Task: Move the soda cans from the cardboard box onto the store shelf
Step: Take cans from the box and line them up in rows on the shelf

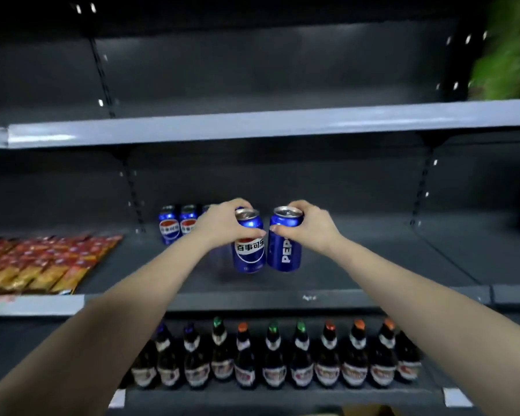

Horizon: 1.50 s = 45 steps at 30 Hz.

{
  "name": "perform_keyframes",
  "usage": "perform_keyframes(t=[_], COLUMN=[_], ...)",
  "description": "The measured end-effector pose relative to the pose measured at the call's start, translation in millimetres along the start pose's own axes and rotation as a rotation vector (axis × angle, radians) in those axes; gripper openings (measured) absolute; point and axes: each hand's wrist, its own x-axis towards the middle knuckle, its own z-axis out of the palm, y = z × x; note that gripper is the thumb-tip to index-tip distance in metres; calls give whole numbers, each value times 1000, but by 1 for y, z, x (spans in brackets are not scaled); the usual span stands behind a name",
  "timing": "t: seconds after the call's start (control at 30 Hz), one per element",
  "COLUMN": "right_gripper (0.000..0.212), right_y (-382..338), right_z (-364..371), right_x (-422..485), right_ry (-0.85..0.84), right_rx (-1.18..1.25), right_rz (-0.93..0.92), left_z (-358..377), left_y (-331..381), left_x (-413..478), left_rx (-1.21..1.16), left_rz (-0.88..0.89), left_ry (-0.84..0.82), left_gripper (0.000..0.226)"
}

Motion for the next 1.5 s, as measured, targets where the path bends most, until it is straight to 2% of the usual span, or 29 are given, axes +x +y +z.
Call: perform_keyframes(t=[0.17,0.27,0.5,0.6,0.67,0.73,0.8,0.87,1.0,1.13,1.37,1.5], right_gripper=[61,62,74,74,82,95,100,95,77,76,77,87], right_y=[19,37,61,64,71,81,93,103,106,101,106,108], right_z=[42,71,106,115,120,124,127,128,127,136,144,146], right_x=[49,71,100,100,94,84,76,73,77,79,77,77], right_ry=[46,52,97,172,218,145,-29,-129,-49,41,5,56], right_rx=[-8,-45,-90,-45,81,167,163,114,87,-20,96,1], right_rz=[122,183,273,270,275,318,358,379,404,399,363,326], left_z=[36,66,86,93,100,111,124,133,142,145,155,153], left_y=[-35,-65,-98,-107,-112,-119,-128,-136,-141,-140,-140,-138], left_x=[55,75,114,117,107,92,79,73,68,68,59,59], left_rx=[47,-6,-177,-251,-395,-514,-501,-428,-392,-394,-363,-379], left_rz=[-27,-27,58,75,15,-69,-103,-109,-154,-175,-202,-216], left_ry=[-71,-165,-222,-170,-111,-92,-128,-169,-127,-124,-62,-31], left_gripper=[73,76,77,79,89,101,105,99,80,76,67,70])
